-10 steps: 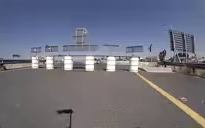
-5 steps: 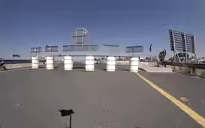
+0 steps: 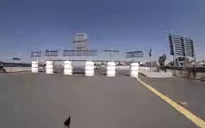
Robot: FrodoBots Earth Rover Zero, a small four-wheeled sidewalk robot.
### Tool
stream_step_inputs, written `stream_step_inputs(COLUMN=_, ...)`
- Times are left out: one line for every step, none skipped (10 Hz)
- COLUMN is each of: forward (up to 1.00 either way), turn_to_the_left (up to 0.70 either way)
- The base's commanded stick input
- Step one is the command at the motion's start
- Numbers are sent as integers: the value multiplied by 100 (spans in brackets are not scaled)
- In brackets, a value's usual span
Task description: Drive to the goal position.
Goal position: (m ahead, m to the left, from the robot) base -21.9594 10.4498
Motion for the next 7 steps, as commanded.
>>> stream_step_inputs(forward=70, turn_to_the_left=0)
stream_step_inputs(forward=70, turn_to_the_left=0)
stream_step_inputs(forward=70, turn_to_the_left=0)
stream_step_inputs(forward=70, turn_to_the_left=0)
stream_step_inputs(forward=70, turn_to_the_left=0)
stream_step_inputs(forward=70, turn_to_the_left=0)
stream_step_inputs(forward=70, turn_to_the_left=0)
